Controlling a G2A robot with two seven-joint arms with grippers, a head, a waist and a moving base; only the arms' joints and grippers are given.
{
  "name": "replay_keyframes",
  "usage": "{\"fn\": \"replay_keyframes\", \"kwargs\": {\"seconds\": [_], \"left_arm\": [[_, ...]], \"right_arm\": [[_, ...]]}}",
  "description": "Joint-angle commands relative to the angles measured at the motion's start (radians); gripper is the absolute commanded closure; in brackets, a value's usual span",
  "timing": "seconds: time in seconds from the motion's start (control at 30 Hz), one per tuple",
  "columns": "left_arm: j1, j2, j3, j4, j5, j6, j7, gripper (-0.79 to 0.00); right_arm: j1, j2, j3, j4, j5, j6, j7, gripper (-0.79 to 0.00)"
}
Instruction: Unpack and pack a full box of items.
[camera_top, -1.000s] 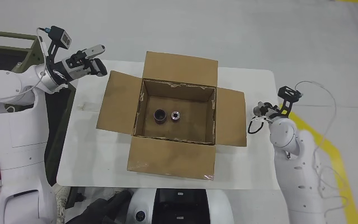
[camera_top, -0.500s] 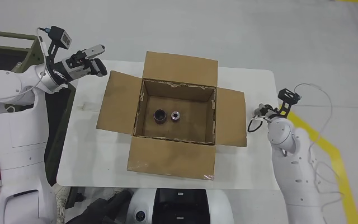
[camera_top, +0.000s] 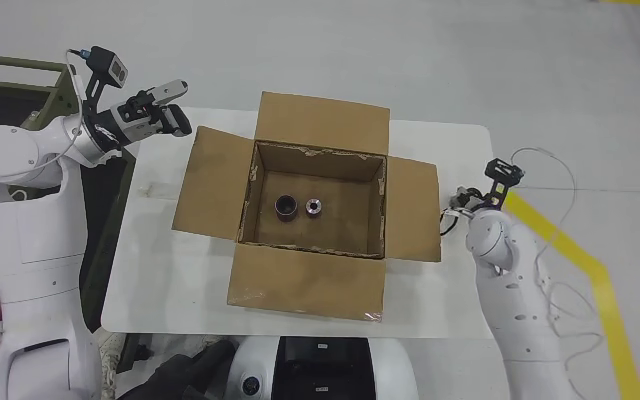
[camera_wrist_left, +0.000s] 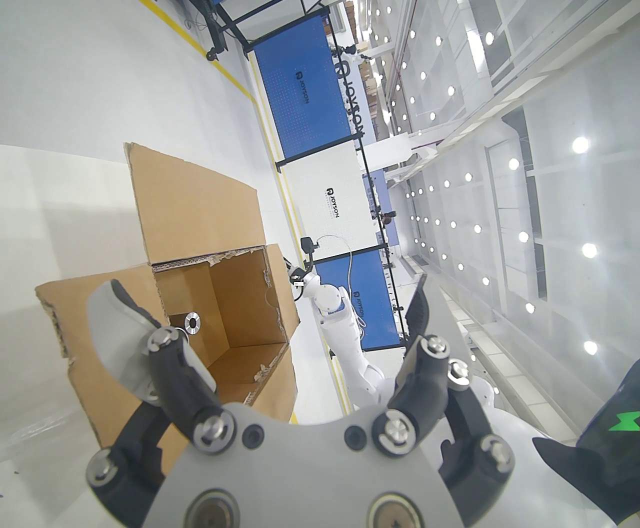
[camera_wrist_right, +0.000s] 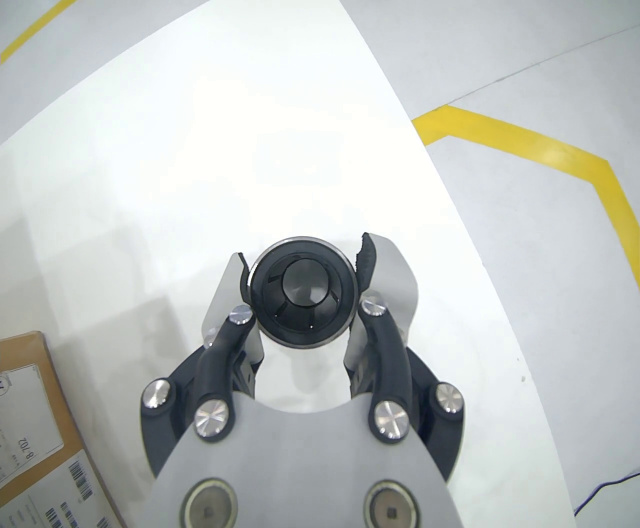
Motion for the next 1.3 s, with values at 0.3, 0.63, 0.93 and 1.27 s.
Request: {"fn": "replay_keyframes", "kwargs": {"seconds": [0.3, 0.63, 0.93, 1.27], "left_arm": [[0.0, 0.0, 0.0, 0.0, 0.0, 0.0, 0.0, -0.785], [0.0, 0.0, 0.0, 0.0, 0.0, 0.0, 0.0, -0.785], [0.0, 0.0, 0.0, 0.0, 0.0, 0.0, 0.0, -0.785], [0.0, 0.0, 0.0, 0.0, 0.0, 0.0, 0.0, -0.785]], "right_arm": [[-0.059, 0.002, 0.04, -0.136, 0.018, 0.012, -0.037, -0.785], [-0.221, 0.008, 0.091, -0.483, 0.039, -0.021, -0.054, -0.785], [-0.33, 0.012, 0.066, -0.669, 0.028, -0.128, -0.051, -0.785], [-0.292, 0.01, -0.12, -0.754, -0.077, -0.202, 0.024, -0.785]]}}
